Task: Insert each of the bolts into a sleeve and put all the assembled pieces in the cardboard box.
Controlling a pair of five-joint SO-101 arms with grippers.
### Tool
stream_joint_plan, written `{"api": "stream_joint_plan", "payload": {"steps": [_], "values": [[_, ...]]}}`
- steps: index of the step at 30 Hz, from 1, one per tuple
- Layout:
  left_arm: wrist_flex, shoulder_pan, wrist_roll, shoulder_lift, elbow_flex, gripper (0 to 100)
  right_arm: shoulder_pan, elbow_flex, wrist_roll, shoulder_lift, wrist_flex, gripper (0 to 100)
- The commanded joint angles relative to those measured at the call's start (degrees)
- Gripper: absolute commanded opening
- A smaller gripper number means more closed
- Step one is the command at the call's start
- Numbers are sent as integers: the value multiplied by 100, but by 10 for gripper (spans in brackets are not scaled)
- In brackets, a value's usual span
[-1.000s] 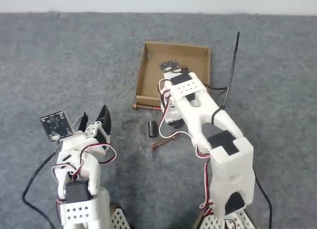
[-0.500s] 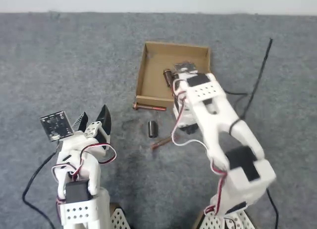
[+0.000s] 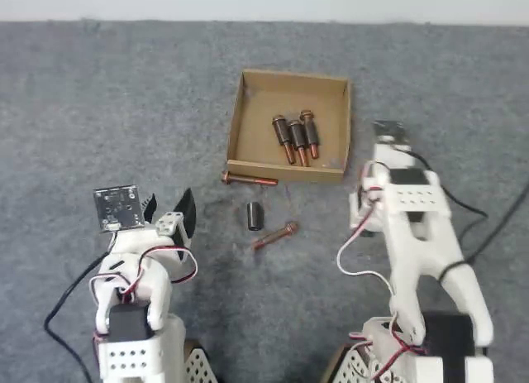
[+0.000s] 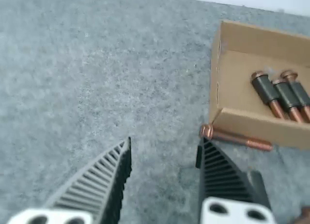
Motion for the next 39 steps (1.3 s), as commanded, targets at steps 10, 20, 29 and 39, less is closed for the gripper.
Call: {"api": "stream_joint_plan", "payload": {"steps": [10, 20, 29, 39], "values": [[1011, -334, -879, 1732, -2791, 213, 1095, 237, 141, -391, -505, 6], [2057, 448, -1741, 5336, -5086, 213, 1218, 396, 378, -382, -804, 6], [2681, 2277, -2295, 7218, -5745, 213, 1692, 519, 580, -382, -804, 6], [1635, 3842, -2303, 8835, -5745, 168, 1736, 607, 668, -382, -813, 6]]}}
